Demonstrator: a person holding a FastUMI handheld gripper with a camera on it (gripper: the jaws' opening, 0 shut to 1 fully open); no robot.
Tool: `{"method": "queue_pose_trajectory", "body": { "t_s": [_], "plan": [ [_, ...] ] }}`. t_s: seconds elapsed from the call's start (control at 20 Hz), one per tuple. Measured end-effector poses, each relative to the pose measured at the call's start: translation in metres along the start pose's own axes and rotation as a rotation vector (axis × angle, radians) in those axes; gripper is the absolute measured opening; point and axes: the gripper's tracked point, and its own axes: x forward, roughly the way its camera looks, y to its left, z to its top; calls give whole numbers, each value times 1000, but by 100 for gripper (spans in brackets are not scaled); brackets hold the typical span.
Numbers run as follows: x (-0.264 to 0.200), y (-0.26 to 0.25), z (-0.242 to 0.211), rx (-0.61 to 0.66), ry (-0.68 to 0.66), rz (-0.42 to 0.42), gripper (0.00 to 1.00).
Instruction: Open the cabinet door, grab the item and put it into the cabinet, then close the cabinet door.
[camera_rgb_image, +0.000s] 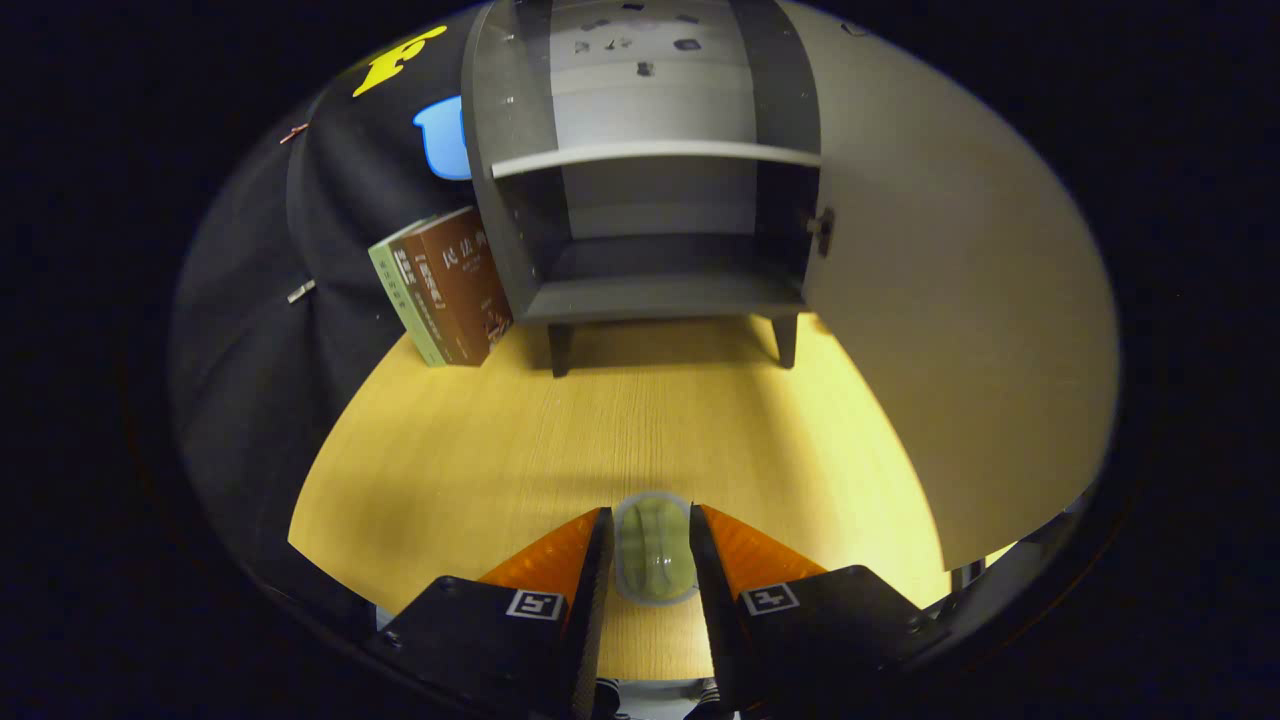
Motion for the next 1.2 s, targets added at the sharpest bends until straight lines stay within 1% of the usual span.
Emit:
{"method": "queue_pose_trajectory", "body": {
  "t_s": [0.15,0.35,0.5,0.55,0.65,0.7,0.75,0.85,1.0,1.2],
  "plan": [
    [29,-9,-32,-10,89,-16,50],
    [62,-17,-57,-12,154,-30,50],
    [75,-17,-68,-35,194,-44,50],
    [70,-16,-69,-52,218,-38,41],
    [70,-15,-72,-94,232,-55,24],
    [71,-14,-70,-104,228,-63,24],
    [69,-15,-70,-107,238,-73,18],
    [69,-12,-68,-86,252,-79,11],
    [61,-5,-58,-67,248,-82,11],
    [39,10,-21,-71,179,-105,11]
  ]
}}
